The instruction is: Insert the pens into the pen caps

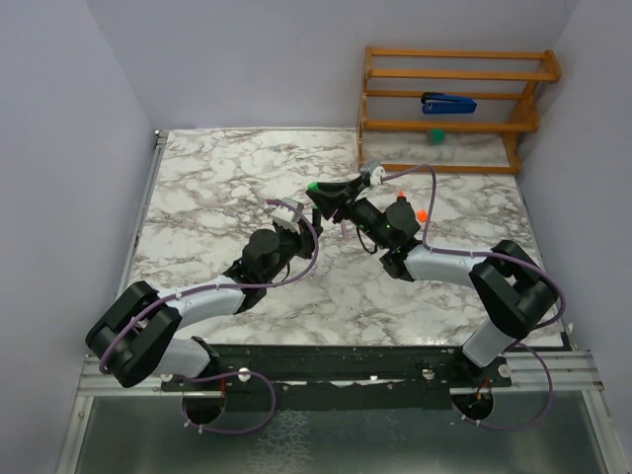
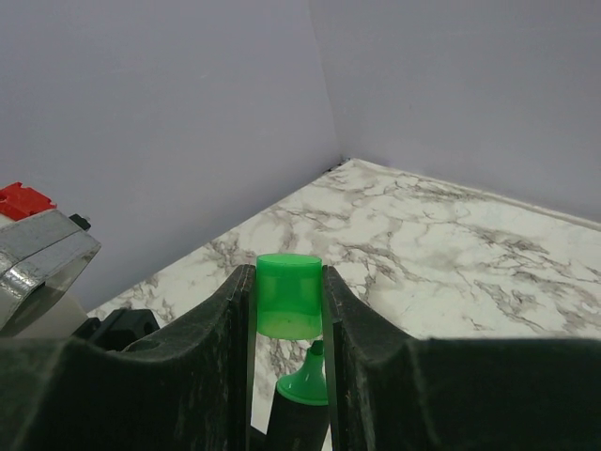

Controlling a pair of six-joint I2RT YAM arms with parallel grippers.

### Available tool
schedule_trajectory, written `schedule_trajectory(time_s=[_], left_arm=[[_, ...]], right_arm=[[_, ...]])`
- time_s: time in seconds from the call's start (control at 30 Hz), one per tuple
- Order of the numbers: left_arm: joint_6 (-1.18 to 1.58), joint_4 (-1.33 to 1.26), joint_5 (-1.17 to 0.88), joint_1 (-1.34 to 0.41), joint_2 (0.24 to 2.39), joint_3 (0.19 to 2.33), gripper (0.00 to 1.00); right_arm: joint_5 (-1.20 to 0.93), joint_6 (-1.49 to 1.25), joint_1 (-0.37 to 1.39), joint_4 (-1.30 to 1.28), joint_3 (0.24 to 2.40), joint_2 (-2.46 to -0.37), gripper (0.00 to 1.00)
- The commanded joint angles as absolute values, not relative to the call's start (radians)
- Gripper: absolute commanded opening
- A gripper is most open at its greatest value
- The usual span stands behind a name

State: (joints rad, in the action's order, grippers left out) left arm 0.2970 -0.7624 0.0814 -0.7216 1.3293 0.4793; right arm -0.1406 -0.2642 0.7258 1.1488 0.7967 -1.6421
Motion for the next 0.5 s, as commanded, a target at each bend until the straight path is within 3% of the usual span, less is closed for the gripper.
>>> schedule_trajectory(time_s=[0.0,0.47], left_arm=[[0.312,-0.801,0.067,-0.726,1.336,0.493,0.00],[0.298,-0.801,0.090,-0.717,1.325,0.515,0.00]], right_arm=[[-0.109,-0.241,0.731,1.186,0.783,-1.635,0.00],[-0.122,-0.267,0.731,1.206,0.742,-1.651,0.01]])
